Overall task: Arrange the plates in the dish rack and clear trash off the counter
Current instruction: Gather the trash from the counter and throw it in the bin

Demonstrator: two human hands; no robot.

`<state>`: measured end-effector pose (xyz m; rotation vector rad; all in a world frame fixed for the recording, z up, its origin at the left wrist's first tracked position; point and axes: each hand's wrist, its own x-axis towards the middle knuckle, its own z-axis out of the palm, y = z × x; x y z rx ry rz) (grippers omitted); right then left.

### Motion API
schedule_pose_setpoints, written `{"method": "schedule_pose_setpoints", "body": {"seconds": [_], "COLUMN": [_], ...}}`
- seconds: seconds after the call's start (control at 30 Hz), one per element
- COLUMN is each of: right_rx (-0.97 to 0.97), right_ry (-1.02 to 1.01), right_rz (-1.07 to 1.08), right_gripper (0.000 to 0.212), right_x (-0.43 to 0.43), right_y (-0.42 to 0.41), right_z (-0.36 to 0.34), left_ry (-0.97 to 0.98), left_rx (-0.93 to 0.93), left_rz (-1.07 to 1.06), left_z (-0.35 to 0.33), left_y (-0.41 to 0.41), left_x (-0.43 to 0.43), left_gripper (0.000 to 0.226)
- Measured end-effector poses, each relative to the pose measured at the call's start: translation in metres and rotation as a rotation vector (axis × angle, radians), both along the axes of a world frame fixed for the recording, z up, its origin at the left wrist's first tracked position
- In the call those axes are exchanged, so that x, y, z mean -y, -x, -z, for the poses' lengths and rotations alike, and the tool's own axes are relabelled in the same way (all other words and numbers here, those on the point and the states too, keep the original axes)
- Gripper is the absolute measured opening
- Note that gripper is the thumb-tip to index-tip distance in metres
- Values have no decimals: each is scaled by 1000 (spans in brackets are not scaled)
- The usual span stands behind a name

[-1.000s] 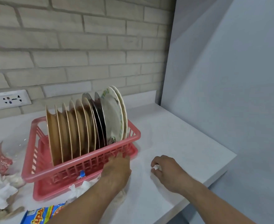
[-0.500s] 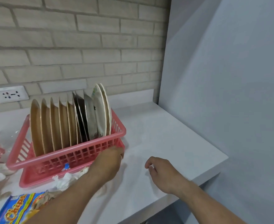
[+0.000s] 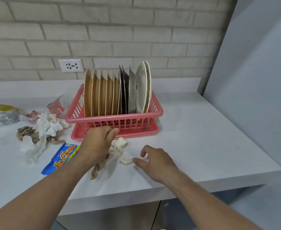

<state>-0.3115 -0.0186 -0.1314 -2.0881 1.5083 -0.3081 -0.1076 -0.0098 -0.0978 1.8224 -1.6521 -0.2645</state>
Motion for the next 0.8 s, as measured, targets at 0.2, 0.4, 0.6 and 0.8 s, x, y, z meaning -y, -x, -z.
{"method": "schedule_pose_setpoints", "body": {"seconds": [0.2, 0.4, 0.6, 0.8], "right_rx": [-187, -175, -60, 39], "right_ry": [43, -17, -91, -88], "right_rz": [-49, -10, 67, 165], "right_gripper": [56, 28, 24, 26], "right_x": [8, 4, -3, -19], "right_y": [-43, -42, -24, -8], "right_z": [5, 8, -4, -14], "left_ry": [44, -60, -212, -260], "left_rx": [17, 172, 547, 681], "left_rz": [-11, 67, 147, 160], "left_z": [6, 8, 21, 43], "left_y": [-17, -33, 1, 26], "left_x": [3, 17, 43, 59], "left_gripper": [22, 25, 40, 20]}}
